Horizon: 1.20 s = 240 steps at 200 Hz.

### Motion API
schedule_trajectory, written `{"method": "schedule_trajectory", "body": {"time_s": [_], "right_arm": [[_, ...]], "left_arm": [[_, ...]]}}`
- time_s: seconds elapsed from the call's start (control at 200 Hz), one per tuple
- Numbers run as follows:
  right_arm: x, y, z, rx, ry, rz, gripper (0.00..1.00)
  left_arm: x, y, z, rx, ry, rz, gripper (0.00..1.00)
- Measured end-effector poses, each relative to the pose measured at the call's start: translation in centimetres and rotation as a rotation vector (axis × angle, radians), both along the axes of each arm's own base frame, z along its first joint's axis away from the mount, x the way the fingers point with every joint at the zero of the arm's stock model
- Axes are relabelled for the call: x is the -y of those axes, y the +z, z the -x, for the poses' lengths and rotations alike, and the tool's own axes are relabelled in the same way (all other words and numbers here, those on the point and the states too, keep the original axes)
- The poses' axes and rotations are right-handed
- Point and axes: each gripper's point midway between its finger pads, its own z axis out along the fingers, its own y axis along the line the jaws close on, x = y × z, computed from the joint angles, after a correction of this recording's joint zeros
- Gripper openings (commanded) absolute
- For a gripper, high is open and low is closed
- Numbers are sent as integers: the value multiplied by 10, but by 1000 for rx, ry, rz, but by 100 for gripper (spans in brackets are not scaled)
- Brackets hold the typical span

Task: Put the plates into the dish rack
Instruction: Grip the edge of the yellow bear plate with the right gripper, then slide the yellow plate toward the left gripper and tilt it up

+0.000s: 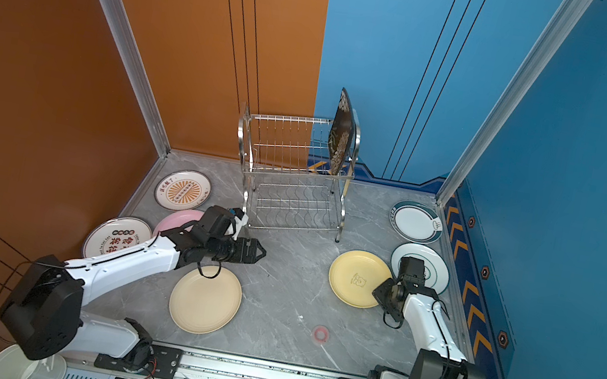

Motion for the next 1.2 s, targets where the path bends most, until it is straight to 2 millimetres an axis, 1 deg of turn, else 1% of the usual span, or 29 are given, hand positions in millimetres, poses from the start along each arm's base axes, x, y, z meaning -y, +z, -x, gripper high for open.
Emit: {"method": "schedule_trajectory", "body": {"time_s": [0.1,0.17,0.385,0.696,0.776,0.866,0.946,0.956,0.971,1.106,1.201], "right_arm": [[-13,10,5,15,59,6,0],[-23,18,7,26,107,10,0],[-60,47,3,97,270,11,0],[-124,88,-5,206,520,-51,0],[-138,95,-7,219,574,-69,0],[-151,99,-9,226,623,-85,0],[-161,100,-10,228,658,-98,0],[-162,100,-10,228,663,-99,0],[-164,101,-10,230,669,-100,0],[-178,103,-13,238,716,-120,0],[-186,106,-17,247,742,-129,0]], "left_arm": [[4,-3,1,-17,-14,15,98],[10,0,0,-14,-27,45,98],[29,11,-4,-10,-84,139,100],[47,21,0,-29,-175,254,95],[52,25,3,-33,-198,282,93],[57,32,4,-30,-218,320,91],[62,39,3,-19,-235,356,87],[62,40,3,-19,-237,362,84],[63,42,3,-15,-240,367,82],[69,53,1,2,-254,418,67],[70,58,0,8,-259,440,57]]}}
